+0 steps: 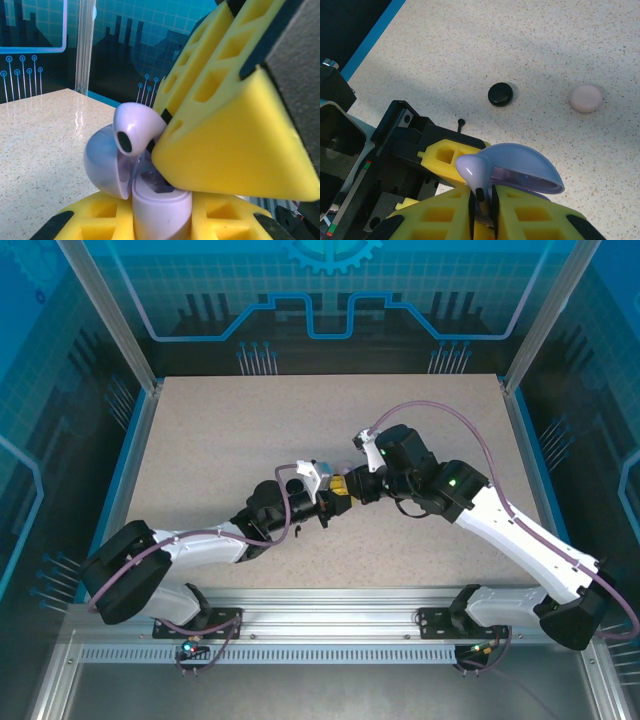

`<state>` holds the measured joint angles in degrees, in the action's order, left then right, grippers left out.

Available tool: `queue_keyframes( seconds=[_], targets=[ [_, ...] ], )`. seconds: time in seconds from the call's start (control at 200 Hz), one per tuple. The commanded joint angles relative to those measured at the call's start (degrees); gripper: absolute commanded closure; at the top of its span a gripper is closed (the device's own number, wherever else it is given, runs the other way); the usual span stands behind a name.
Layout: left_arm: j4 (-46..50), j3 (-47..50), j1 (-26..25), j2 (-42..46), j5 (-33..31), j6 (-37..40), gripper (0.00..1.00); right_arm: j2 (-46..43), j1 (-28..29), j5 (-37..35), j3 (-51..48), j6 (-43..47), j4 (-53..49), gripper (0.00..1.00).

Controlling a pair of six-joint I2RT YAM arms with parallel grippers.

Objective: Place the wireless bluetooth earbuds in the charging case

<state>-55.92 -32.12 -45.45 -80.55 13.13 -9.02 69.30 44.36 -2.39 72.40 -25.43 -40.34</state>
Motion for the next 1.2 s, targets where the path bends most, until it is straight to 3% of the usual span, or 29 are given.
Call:
queue_keyframes(
  seconds=[0.0, 1.196],
  targets=[
    [-4.44, -0.93, -0.17, 0.31, 0.56, 0.14, 0.97, 0.09, 0.53, -1.5, 1.08, 0.91, -2.34, 0.81],
    [-7.31, 0.48, -0.18, -0.17, 0.42, 3.7, 0.97, 1.19, 0.51, -3.76, 2.26, 1.1, -4.76, 0.81]
  ],
)
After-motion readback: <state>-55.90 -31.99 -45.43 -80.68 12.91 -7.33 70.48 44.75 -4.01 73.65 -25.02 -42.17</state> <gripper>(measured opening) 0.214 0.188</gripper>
